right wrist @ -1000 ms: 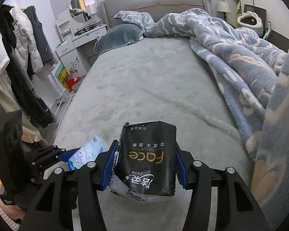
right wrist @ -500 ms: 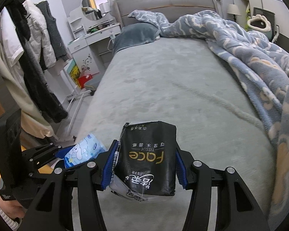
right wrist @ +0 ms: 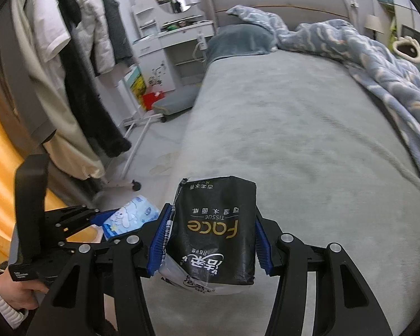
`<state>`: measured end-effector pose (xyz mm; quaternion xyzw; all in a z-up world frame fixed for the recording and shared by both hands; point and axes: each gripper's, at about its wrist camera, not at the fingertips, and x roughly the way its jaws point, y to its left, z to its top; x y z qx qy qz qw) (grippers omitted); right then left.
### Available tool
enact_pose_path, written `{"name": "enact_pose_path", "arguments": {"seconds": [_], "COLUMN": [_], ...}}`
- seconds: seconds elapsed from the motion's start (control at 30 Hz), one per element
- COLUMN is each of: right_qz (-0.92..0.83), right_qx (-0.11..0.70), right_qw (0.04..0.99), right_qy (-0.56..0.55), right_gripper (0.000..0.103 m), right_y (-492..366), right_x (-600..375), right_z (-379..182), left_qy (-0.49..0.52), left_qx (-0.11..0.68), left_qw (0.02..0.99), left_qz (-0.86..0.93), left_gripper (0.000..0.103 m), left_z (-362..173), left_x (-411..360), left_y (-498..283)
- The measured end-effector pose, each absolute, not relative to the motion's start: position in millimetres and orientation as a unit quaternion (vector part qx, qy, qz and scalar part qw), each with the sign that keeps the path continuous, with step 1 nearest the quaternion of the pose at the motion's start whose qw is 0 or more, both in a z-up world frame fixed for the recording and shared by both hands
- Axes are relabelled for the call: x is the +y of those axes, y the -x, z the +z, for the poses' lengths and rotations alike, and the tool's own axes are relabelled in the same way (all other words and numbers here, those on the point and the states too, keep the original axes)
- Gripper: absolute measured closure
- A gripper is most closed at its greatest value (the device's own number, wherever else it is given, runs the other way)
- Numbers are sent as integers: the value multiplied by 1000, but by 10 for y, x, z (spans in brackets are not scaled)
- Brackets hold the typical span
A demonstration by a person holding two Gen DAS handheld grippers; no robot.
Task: Collect trash
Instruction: 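Carry the wipes pack and black packet over the green bin, then open the left gripper to drop the wipes pack while the right gripper releases the black packet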
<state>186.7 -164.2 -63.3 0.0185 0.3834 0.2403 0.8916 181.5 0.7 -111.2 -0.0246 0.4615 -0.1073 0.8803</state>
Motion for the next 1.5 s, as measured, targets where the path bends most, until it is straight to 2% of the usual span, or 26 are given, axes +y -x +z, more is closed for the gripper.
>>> {"name": "enact_pose_path", "arguments": {"seconds": [0.77, 0.9, 1.0, 1.2, 1.5], "right_qz": [309, 314, 315, 311, 292], "right_qx": [407, 422, 436, 466, 510], "right_qw": [859, 850, 841, 826, 804], "right_qy": [36, 42, 49, 69, 93], "right_gripper": [49, 49, 49, 49, 49], "right_y": [-1865, -1917, -1970, -1984, -1950], "right_x": [-326, -147, -23, 154, 364], "right_z": [-810, -896, -991, -1227, -1619], "left_qy": [51, 60, 65, 80, 67], "left_qx": [593, 606, 602, 575, 501], "left_qw": [803, 793, 795, 814, 861], "left_qz": [-36, -38, -40, -39, -52], "left_gripper": [48, 42, 33, 25, 24], "left_z": [-1830, -1897, -1873, -1752, -1359], "left_x": [1191, 1327, 1438, 1666, 1763], "left_y": [-1585, -1545, -1523, -1466, -1302]}}
